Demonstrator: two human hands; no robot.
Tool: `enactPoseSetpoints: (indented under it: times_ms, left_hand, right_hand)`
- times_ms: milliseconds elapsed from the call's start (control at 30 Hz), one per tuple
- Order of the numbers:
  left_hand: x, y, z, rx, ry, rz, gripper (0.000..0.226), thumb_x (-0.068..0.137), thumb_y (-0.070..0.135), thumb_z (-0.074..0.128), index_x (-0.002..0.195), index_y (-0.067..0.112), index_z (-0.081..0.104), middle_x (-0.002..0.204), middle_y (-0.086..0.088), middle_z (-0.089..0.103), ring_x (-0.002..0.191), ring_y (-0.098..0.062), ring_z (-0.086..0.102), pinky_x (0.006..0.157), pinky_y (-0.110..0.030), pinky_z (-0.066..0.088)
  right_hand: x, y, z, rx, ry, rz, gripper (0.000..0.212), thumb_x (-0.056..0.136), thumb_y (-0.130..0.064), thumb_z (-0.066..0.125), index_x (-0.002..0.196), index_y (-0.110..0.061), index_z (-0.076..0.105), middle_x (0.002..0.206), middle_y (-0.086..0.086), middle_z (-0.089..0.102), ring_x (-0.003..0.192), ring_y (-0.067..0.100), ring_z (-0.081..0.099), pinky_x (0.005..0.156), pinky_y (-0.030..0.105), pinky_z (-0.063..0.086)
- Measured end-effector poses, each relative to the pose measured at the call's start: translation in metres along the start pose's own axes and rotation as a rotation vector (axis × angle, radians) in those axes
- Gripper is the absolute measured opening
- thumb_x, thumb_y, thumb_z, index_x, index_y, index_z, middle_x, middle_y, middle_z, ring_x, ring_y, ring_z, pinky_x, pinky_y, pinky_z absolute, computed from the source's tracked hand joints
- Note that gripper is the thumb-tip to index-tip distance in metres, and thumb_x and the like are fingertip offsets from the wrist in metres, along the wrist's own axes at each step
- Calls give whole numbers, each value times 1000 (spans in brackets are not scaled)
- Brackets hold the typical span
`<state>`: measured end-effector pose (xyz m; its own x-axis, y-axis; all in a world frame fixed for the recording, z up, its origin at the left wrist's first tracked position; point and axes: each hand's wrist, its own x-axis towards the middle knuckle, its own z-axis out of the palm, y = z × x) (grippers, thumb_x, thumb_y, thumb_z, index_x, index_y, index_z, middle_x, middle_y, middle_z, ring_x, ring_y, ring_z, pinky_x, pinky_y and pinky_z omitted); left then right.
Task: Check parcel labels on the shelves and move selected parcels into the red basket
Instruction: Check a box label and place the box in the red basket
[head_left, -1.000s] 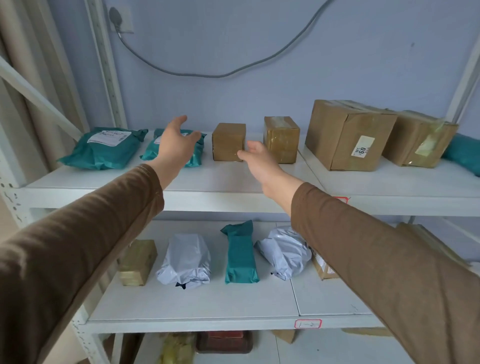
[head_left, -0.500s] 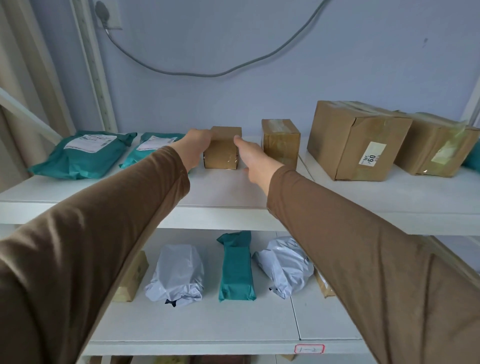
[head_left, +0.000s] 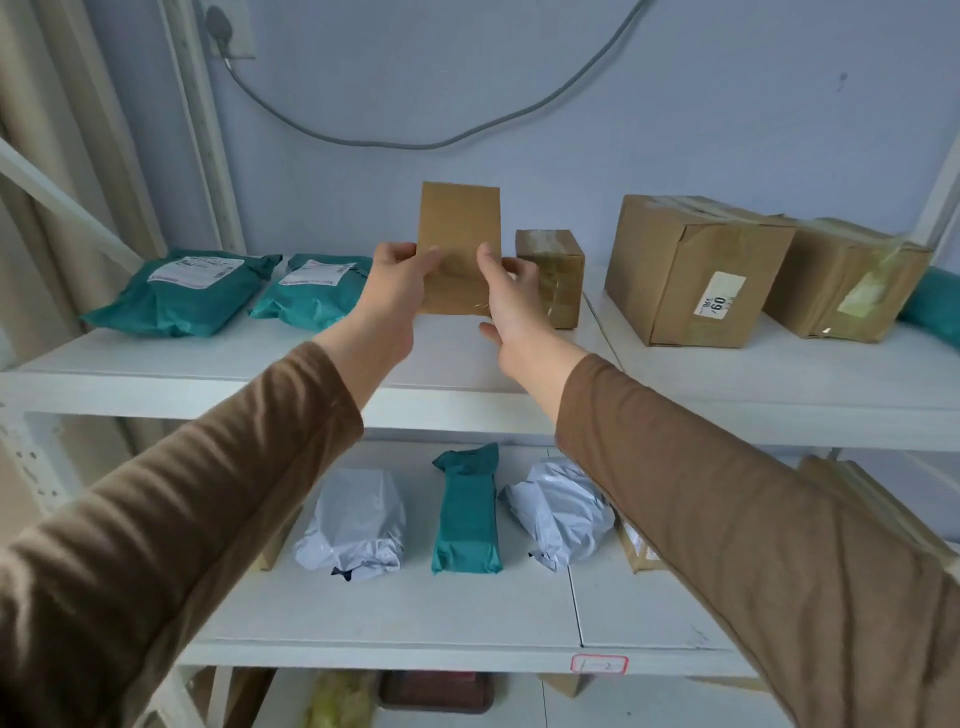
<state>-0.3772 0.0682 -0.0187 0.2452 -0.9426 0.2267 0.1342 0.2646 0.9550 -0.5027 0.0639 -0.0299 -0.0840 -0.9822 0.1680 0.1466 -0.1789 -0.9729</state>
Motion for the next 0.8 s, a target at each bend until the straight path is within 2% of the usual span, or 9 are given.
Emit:
enactPoseSetpoints:
  times_ms: [100,233,333,467,533,567,667,767,800]
  left_hand:
    - [-70,3,2,-139,-78,19,21,101,14,64,114,12,47,112,-9,63,105,-24,60,104,-42,50]
    - [-152,-8,2,-281,-174,-69,16,100,12,65,98,17,49,112,-7,66,113,-26,64,109,-45,48]
    - [-204,-22,0,-387,-290,-150,28,99,22,67,121,14,52,131,-11,67,127,-30,64,102,-40,54]
    - [-261,-55,0,-517,-425,-251,59,87,30,79,137,14,51,150,-20,55,127,-31,60,115,-50,43]
    - [-282,-70,4,-641,-484,-302,84,75,32,91,144,9,51,152,-20,52,138,-33,51,122,-52,35]
    - [-289,-77,6,-723,-523,-328,93,72,32,94,149,6,49,154,-18,51,142,-33,49,120,-52,38]
    - [-308,-91,13,-941,-654,-393,92,75,29,91,152,2,47,157,-20,47,143,-31,49,106,-48,54]
    - [-316,-101,16,-1021,-753,-383,92,81,29,85,157,5,39,166,-19,32,156,-31,28,119,-45,40]
    - [-316,-103,17,-1017,-765,-361,90,81,29,86,155,5,42,166,-19,33,155,-30,30,120,-45,38]
  right_hand:
    - [-47,-2,-33,30,-29,-103,45,96,-46,65,130,-24,46,126,-3,57,118,16,56,111,48,46]
    - [-119,5,-88,23,-103,-220,43,95,-34,70,129,-17,50,120,-4,65,106,8,62,102,36,51]
    - [-168,8,-124,-47,-155,-340,37,91,-29,71,122,-17,56,116,-1,66,97,4,62,82,16,49]
    - [-220,7,-160,-238,-174,-481,33,88,-31,72,117,-20,62,115,-5,67,108,10,62,94,30,50]
    - [-244,7,-170,-396,-166,-559,35,88,-37,73,118,-22,63,114,-9,66,111,14,60,100,36,49]
    - [-255,7,-174,-483,-147,-609,38,87,-42,74,118,-23,64,114,-11,65,114,14,57,101,36,47]
    - [-286,4,-177,-672,-77,-832,51,83,-53,74,121,-20,67,121,-9,63,120,15,50,102,27,39]
    - [-302,5,-178,-716,-35,-978,56,83,-50,76,124,-13,67,127,-2,61,124,18,49,106,35,40]
    - [-304,7,-181,-703,-36,-987,56,84,-49,75,125,-12,66,129,-1,60,126,18,48,107,38,40]
